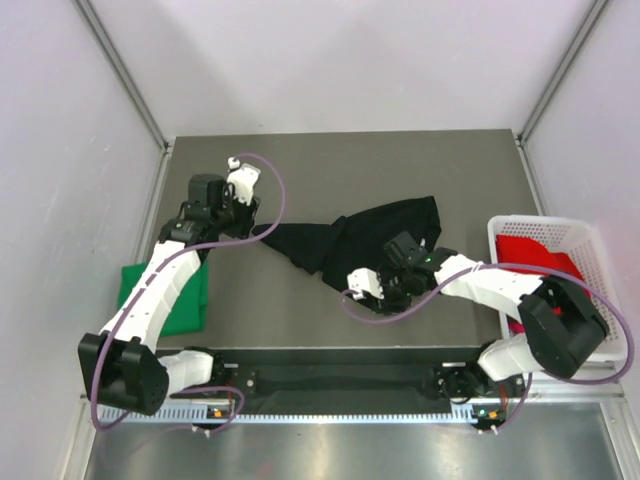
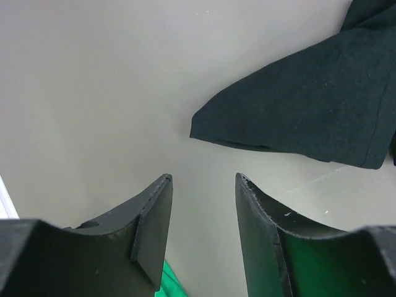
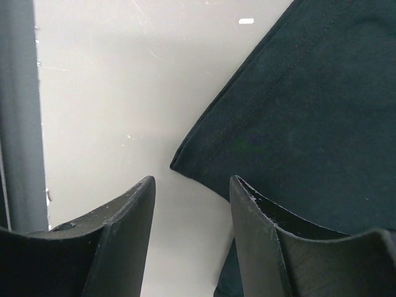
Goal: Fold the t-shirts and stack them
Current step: Flatten the tshirt out
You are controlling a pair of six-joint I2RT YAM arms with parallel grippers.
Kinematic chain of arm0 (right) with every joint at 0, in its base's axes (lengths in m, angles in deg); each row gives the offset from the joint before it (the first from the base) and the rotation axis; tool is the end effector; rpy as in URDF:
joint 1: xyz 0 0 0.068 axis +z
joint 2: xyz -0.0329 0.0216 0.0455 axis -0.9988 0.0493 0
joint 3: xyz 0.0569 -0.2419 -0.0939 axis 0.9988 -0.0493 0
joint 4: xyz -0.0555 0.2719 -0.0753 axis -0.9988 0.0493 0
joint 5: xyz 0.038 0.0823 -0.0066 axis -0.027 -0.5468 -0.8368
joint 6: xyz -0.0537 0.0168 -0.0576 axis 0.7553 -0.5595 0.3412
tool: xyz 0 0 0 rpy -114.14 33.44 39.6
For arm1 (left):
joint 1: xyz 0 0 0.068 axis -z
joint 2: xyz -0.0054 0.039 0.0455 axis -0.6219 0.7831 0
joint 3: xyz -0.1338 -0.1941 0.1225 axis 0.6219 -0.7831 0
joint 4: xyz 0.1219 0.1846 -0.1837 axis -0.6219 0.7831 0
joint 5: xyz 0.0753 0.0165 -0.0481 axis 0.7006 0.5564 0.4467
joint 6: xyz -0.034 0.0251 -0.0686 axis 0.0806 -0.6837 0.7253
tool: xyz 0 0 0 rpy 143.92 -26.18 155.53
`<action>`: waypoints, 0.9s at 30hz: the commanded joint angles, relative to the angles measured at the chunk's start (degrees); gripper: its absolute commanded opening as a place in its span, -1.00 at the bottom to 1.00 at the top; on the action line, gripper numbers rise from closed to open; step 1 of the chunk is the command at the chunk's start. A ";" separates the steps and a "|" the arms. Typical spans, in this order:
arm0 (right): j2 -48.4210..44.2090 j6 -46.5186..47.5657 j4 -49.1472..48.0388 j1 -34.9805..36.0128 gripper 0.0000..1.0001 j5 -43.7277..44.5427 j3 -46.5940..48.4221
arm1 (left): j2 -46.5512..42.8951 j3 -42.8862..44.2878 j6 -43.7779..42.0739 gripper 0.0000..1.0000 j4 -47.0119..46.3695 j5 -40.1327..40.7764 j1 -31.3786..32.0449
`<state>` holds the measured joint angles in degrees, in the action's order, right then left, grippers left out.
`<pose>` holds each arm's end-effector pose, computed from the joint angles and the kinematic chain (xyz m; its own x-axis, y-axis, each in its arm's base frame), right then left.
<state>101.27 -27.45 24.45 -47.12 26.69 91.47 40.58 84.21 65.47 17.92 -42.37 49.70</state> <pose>0.1949 0.2021 0.1194 0.1525 -0.8286 -0.5387 -0.9883 -0.1294 -0.0807 0.3129 -0.0703 0.2776 -0.5084 0.3605 -0.7820 0.4263 0.8944 0.1351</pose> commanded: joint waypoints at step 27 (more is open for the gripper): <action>-10.54 -6.38 2.93 -8.66 -1.00 -1.17 9.98 | 18.83 8.56 0.68 0.29 1.51 -10.26 11.51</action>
<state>95.48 -31.58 26.05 -51.97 27.35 96.98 52.90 86.57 66.70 19.02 -50.59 59.21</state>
